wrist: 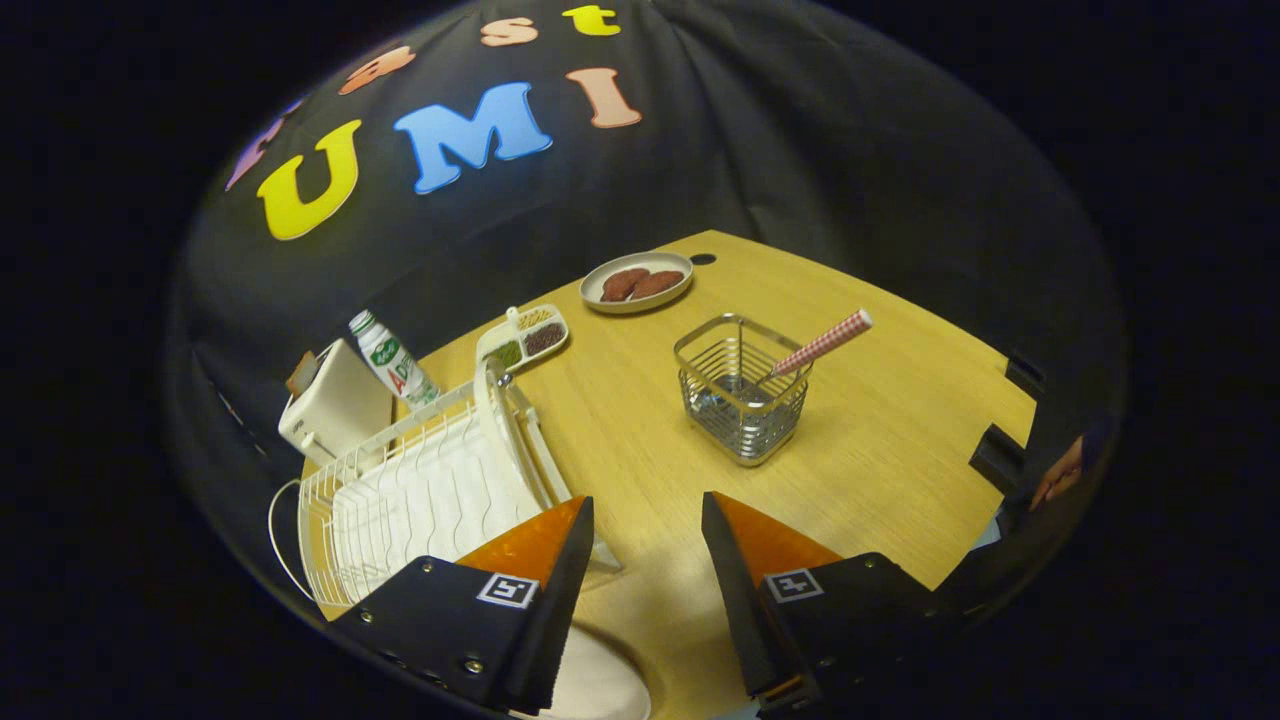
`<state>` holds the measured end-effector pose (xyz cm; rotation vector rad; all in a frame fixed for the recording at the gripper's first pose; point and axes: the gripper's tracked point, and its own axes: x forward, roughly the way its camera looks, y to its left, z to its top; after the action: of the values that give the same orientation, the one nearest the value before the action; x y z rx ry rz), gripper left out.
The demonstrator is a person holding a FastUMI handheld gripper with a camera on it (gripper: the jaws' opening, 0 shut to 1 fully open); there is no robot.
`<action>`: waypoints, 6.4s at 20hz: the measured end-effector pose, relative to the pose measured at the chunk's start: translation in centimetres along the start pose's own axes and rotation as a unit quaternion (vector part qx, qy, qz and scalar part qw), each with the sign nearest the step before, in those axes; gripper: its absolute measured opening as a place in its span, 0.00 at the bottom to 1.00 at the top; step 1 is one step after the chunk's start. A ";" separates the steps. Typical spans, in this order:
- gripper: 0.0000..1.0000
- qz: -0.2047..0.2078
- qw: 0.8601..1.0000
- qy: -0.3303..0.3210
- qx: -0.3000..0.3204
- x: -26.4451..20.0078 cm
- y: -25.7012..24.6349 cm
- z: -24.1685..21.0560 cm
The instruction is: Take the plate from the dish rack, then take the spoon from the basket and place it into the plate.
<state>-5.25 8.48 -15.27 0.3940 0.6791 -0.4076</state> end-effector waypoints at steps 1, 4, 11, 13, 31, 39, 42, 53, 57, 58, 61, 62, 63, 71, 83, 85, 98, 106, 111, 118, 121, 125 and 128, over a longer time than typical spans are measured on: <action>0.67 -0.014 1.000 -0.012 0.014 0.1 -0.7 1.3; 0.68 -0.045 0.996 -0.037 0.066 1.2 -2.2 4.5; 0.68 -0.104 0.977 -0.054 0.177 3.6 -7.1 7.4; 0.68 -0.116 0.973 -0.052 0.191 4.4 -8.2 7.4; 0.13 -0.074 0.972 -0.088 0.204 6.0 -10.0 10.3; 0.04 -0.081 0.987 -0.108 0.092 3.8 -8.1 13.2; 0.04 -0.083 0.988 -0.124 0.047 2.0 -7.3 14.8; 0.04 0.000 0.982 -0.163 -0.101 -5.7 1.2 15.0; 0.04 0.071 0.972 -0.166 -0.154 -9.9 6.3 12.3; 0.04 0.090 0.968 -0.166 -0.166 -11.0 7.6 11.6; 0.04 0.146 0.955 -0.158 -0.202 -13.5 11.0 8.4; 0.04 0.163 0.951 -0.153 -0.215 -14.2 12.0 7.2; 0.04 0.178 0.945 -0.148 -0.230 -14.6 12.9 6.0; 0.04 0.245 0.911 -0.096 -0.316 -16.9 16.5 -3.5; 0.06 0.270 0.888 -0.051 -0.368 -16.3 15.6 -11.5; 0.09 0.275 0.886 -0.047 -0.370 -16.8 15.5 -12.3; 0.27 0.285 0.887 -0.056 -0.359 -17.0 16.0 -12.6; 0.31 0.270 0.895 -0.076 -0.346 -16.4 16.0 -9.3; 0.30 0.267 0.897 -0.096 -0.340 -16.6 16.6 -7.1; 0.31 0.266 0.897 -0.101 -0.337 -16.2 17.1 -6.2; 0.30 0.266 0.897 -0.104 -0.336 -16.1 17.2 -5.7; 0.30 0.264 0.897 -0.115 -0.335 -16.1 17.7 -4.4; 0.30 0.257 0.897 -0.136 -0.334 -16.3 18.0 -1.8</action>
<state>-9.01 28.40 -1.81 -0.1481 0.3814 0.2809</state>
